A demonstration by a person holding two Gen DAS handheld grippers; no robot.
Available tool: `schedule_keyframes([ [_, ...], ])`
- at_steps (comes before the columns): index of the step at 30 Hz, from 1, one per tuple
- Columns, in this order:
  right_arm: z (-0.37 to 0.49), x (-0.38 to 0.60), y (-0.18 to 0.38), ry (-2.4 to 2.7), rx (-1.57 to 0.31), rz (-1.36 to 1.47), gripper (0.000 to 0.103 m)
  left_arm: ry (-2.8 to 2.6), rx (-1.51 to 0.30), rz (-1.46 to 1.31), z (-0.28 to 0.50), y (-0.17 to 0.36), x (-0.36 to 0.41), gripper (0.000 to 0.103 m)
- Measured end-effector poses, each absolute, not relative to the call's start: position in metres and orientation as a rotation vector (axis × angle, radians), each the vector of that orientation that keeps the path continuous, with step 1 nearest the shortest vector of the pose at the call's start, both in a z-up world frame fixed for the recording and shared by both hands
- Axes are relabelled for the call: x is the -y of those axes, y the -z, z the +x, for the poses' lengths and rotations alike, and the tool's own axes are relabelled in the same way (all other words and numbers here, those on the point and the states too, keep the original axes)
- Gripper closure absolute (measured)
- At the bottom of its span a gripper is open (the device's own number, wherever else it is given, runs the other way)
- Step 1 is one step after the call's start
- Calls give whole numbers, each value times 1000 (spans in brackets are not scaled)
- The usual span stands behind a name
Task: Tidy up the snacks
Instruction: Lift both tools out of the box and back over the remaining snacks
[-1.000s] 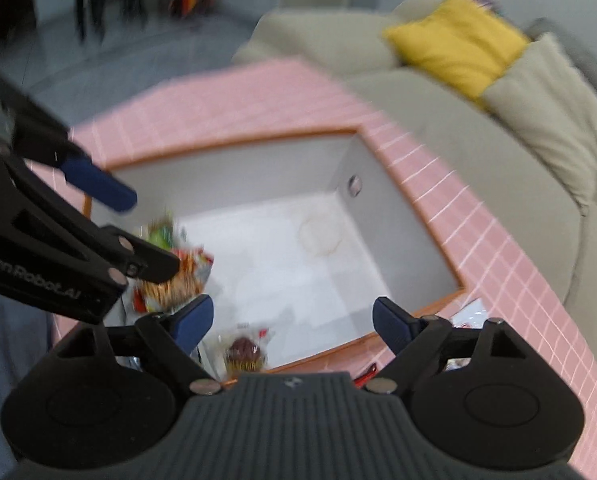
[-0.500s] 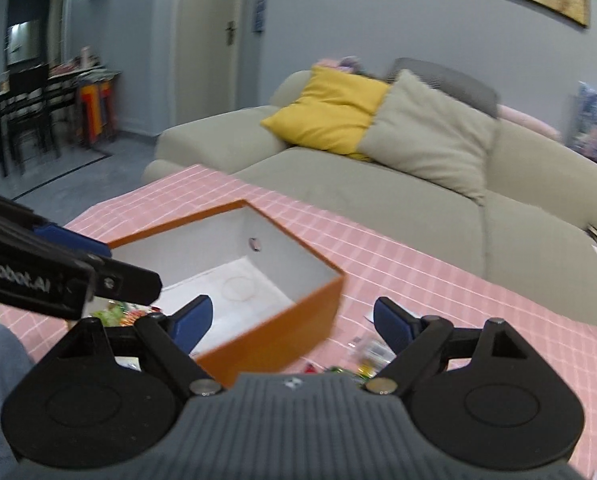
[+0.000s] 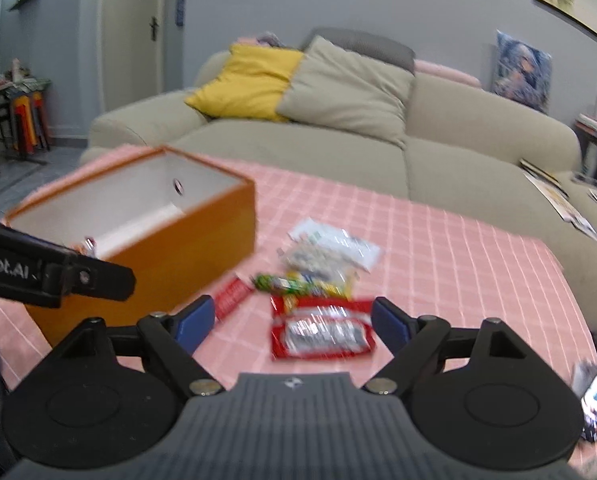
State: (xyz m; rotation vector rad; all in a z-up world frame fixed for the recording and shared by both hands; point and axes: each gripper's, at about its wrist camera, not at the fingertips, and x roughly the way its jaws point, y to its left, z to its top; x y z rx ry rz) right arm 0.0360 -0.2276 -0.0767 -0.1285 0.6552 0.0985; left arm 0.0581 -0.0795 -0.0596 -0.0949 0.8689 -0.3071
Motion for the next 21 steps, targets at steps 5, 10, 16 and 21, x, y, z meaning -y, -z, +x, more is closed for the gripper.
schedule_keyframes([
  [5, 36, 240, 96, -63, -695, -123, 25, 292, -891, -60, 59, 74, 88, 34],
  [10, 51, 247, 110, -61, -738, -109, 23, 266, -902, 0, 73, 88, 100, 34],
  [16, 69, 248, 128, -84, -774, -141, 11, 247, -937, 64, 93, 107, 114, 34],
  [21, 90, 254, 145, -90, -807, -180, 11, 226, -976, 103, 111, 122, 121, 34],
])
